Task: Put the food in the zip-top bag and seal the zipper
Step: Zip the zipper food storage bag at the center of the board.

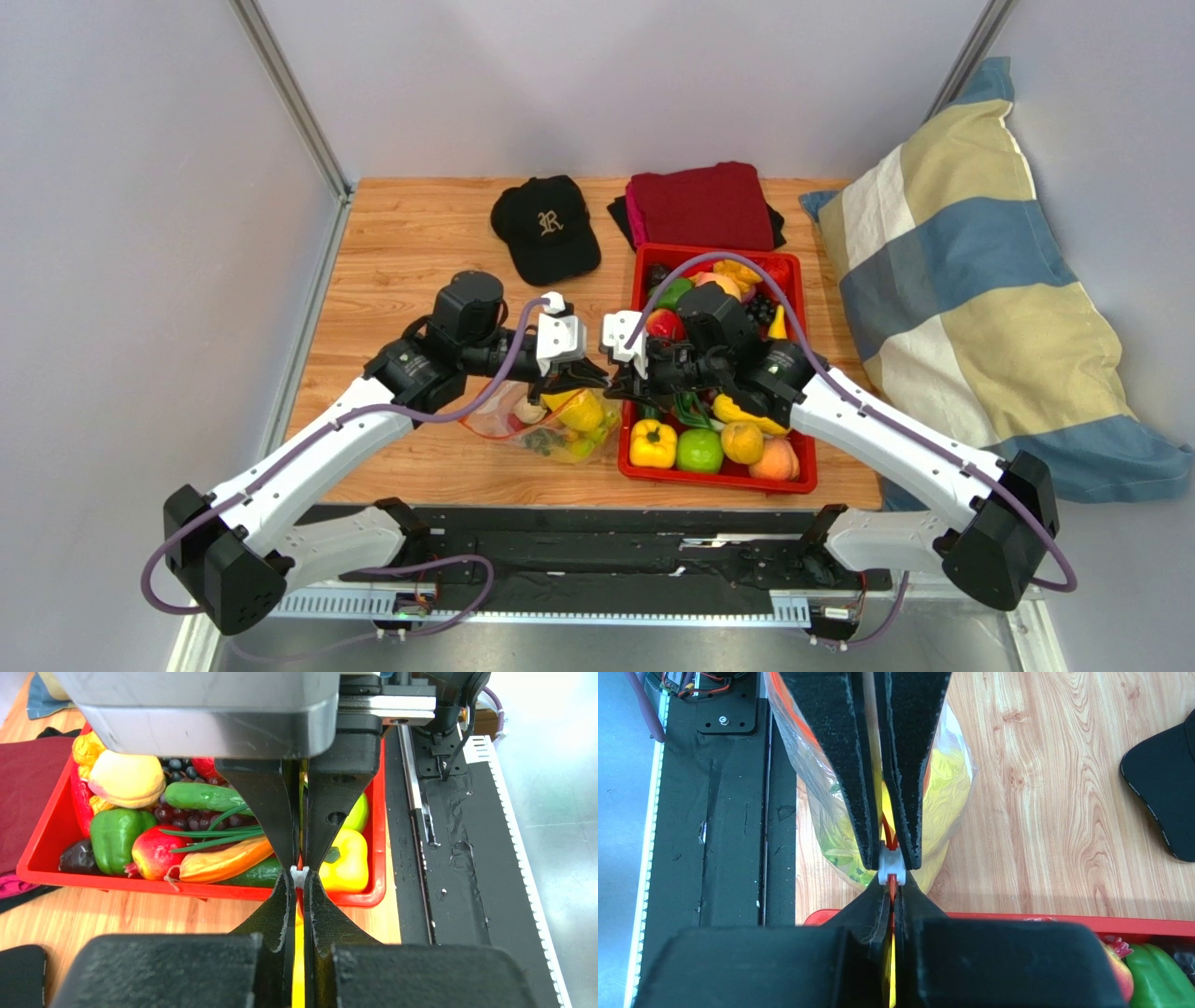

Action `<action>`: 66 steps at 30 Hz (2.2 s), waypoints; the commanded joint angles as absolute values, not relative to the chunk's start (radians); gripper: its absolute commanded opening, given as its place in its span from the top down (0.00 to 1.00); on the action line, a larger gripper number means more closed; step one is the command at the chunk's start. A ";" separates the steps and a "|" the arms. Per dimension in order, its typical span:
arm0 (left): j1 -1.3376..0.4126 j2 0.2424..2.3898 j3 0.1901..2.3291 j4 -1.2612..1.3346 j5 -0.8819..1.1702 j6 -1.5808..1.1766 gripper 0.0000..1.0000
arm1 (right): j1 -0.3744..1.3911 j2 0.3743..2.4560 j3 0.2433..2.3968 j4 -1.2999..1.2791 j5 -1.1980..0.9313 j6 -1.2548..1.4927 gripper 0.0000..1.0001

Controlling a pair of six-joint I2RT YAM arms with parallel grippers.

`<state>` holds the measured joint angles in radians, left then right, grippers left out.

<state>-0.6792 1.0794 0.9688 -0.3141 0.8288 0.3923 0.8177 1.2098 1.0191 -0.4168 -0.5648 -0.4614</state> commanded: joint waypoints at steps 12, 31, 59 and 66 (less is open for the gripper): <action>-0.618 0.951 0.916 -0.488 0.796 0.522 1.00 | 0.741 1.098 0.951 -0.370 -0.531 -0.440 1.00; -0.278 0.723 0.976 -1.120 0.644 0.830 1.00 | 0.655 1.074 0.902 -0.339 -0.440 -0.330 1.00; -0.239 0.568 1.172 -1.146 0.376 0.643 1.00 | 0.824 1.229 1.170 -0.408 -0.620 -0.328 1.00; -0.238 0.505 1.146 -1.177 0.356 0.630 1.00 | 0.851 1.265 1.215 -0.475 -0.588 -0.279 1.00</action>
